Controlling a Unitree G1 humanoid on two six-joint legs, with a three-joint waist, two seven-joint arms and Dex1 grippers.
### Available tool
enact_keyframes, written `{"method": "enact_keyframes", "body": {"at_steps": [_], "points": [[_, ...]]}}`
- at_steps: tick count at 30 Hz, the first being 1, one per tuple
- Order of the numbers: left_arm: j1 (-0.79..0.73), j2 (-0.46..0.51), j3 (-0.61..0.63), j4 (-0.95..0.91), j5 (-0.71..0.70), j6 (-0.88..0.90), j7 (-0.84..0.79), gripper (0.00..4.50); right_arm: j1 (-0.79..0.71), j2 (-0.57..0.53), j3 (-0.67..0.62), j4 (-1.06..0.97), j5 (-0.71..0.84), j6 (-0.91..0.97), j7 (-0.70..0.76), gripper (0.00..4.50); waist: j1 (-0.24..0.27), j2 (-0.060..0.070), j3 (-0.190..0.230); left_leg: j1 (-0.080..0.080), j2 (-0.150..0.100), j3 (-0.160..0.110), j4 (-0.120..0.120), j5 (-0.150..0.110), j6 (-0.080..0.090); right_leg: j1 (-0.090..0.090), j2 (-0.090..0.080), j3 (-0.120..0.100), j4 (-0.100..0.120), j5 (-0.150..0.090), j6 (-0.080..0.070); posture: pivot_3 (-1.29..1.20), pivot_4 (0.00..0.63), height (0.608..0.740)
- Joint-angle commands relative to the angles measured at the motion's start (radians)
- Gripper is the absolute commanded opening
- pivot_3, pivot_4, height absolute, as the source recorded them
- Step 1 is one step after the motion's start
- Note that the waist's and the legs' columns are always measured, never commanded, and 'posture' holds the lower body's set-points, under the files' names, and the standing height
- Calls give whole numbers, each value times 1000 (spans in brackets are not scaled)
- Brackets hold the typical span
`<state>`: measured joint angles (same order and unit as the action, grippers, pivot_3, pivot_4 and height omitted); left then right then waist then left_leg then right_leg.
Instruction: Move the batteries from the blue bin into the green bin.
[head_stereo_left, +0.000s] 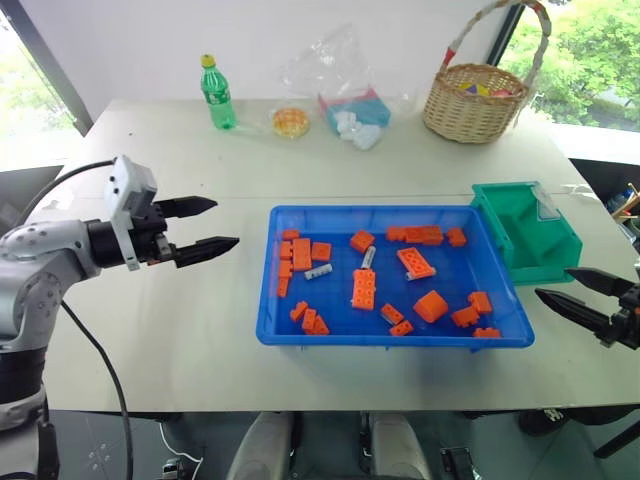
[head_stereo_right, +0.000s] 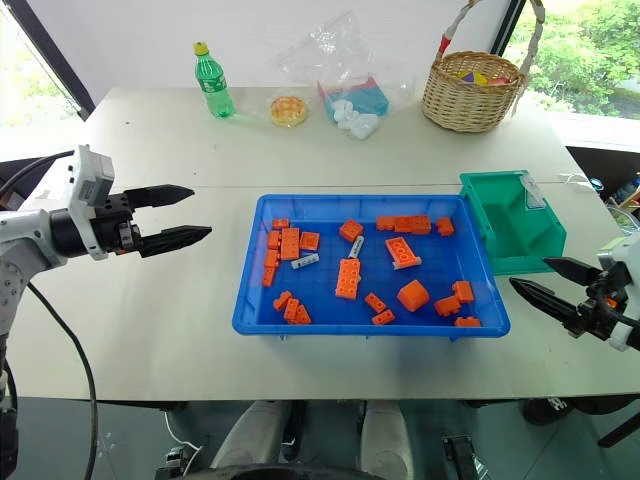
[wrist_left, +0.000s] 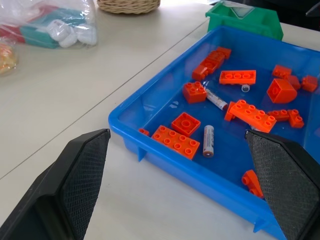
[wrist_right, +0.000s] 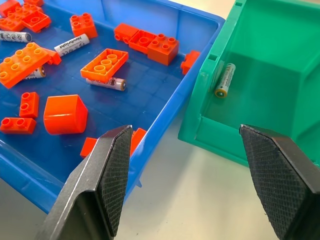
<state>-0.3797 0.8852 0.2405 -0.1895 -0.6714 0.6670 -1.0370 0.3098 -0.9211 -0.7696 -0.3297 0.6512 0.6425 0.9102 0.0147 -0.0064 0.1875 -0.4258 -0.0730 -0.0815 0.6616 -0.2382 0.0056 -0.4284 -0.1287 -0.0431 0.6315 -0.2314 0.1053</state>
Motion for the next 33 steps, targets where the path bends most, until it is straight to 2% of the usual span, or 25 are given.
{"method": "enact_keyframes", "body": {"at_steps": [1, 17, 22, 29, 33], "points": [[0, 6, 20, -12, -3, -21, -4, 4500, -5, 4, -47, -17, 6, -9, 1, 3492, 0, 0, 0, 0, 0, 0, 0, 0, 0, 0, 0, 0, 0, 0, 0, 0, 150, 693], [-18, -2, 6, 13, 14, -37, 0, 4500, -15, 5, -41, -6, -5, -21, -7, 3492, 0, 0, 0, 0, 0, 0, 0, 0, 0, 0, 0, 0, 0, 0, 0, 0, 150, 693], [-34, -19, 1, 5, 5, -35, 8, 4500, -48, -25, -15, 21, -15, -27, 14, 3492, 0, 0, 0, 0, 0, 0, 1, 0, 0, 0, 0, 0, 0, 0, 0, 0, 150, 693], [-12, -21, 9, -34, -26, -11, 3, 4500, -273, -149, 120, 19, 53, 30, 72, 3492, -6, 0, 0, 1, 0, 1, 1, 0, 0, 0, 1, 1, 1, 1, 0, 0, 150, 693], [-6, 8, 0, -75, -60, 14, -45, 4500, -523, -167, 341, 10, 81, 49, 91, 3492, -5, 0, 0, 1, 1, 1, 1, 0, 0, 0, 1, 1, 1, 1, 0, 0, 150, 693]]}}
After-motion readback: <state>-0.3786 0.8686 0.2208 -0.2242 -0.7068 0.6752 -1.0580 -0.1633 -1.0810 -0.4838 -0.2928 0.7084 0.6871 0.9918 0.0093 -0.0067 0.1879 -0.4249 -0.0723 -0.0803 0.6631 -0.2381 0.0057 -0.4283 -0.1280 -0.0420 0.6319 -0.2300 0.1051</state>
